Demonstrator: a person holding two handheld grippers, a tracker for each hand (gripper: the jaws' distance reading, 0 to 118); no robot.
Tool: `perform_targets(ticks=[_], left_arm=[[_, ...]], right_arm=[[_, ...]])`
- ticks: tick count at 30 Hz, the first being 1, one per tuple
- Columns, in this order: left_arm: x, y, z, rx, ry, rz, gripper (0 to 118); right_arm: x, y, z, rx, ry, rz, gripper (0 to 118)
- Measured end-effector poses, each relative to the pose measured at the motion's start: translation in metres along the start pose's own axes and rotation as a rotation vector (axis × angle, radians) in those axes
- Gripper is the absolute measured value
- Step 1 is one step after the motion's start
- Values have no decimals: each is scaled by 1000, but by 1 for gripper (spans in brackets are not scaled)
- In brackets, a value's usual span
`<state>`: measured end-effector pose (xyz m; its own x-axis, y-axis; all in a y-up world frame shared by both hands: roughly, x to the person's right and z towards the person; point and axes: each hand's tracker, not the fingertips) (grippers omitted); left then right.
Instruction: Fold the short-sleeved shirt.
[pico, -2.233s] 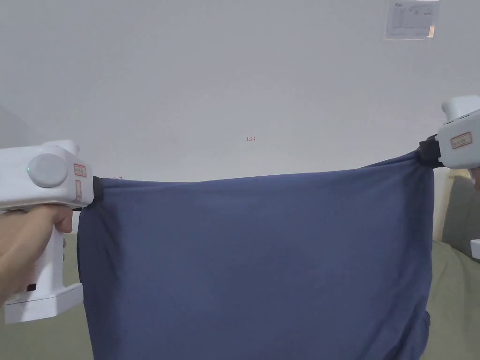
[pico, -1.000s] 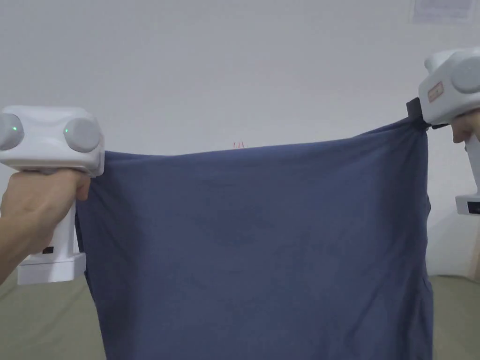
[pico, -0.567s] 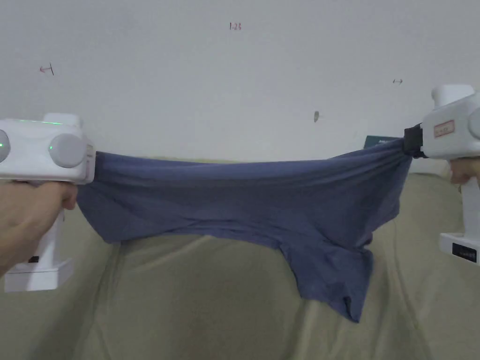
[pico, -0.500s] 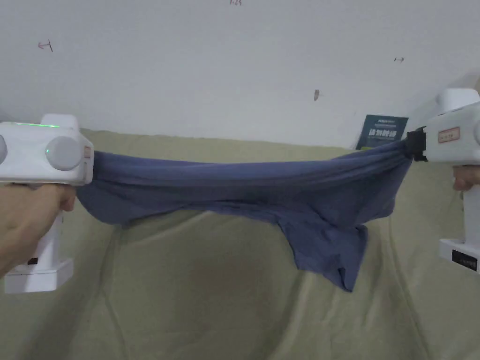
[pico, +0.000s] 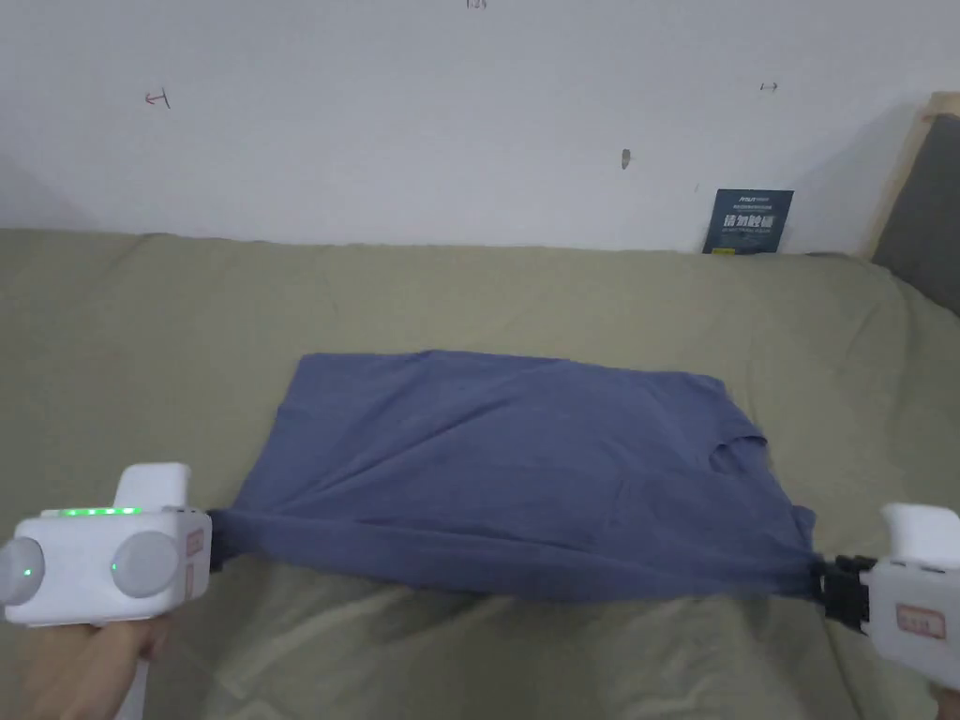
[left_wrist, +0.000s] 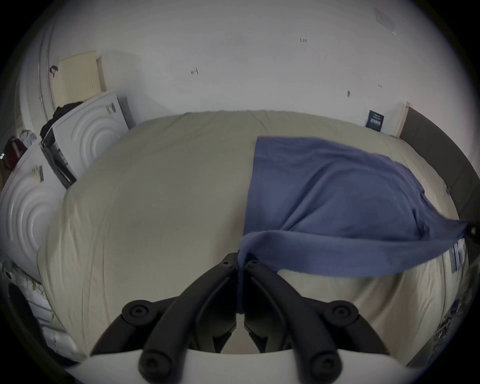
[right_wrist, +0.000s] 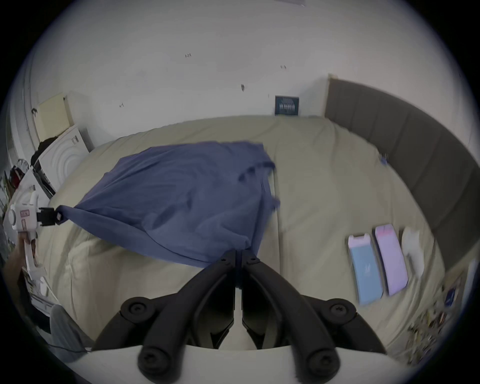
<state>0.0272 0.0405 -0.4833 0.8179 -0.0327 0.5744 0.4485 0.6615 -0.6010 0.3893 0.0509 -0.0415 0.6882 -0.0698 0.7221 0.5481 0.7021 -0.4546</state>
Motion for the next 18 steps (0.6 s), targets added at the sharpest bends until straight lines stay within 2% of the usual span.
perform_targets(ticks=[5, 11, 18], left_arm=[[-27, -50, 27, -37, 8, 29, 0], [-43, -97, 58, -69, -17, 40, 0], [-51, -138, 73, -108, -31, 55, 0]], right_arm=[[11, -60, 25, -47, 17, -45, 6], [9, -104, 68, -76, 27, -49, 6], [17, -130, 64, -118, 33, -52, 6]])
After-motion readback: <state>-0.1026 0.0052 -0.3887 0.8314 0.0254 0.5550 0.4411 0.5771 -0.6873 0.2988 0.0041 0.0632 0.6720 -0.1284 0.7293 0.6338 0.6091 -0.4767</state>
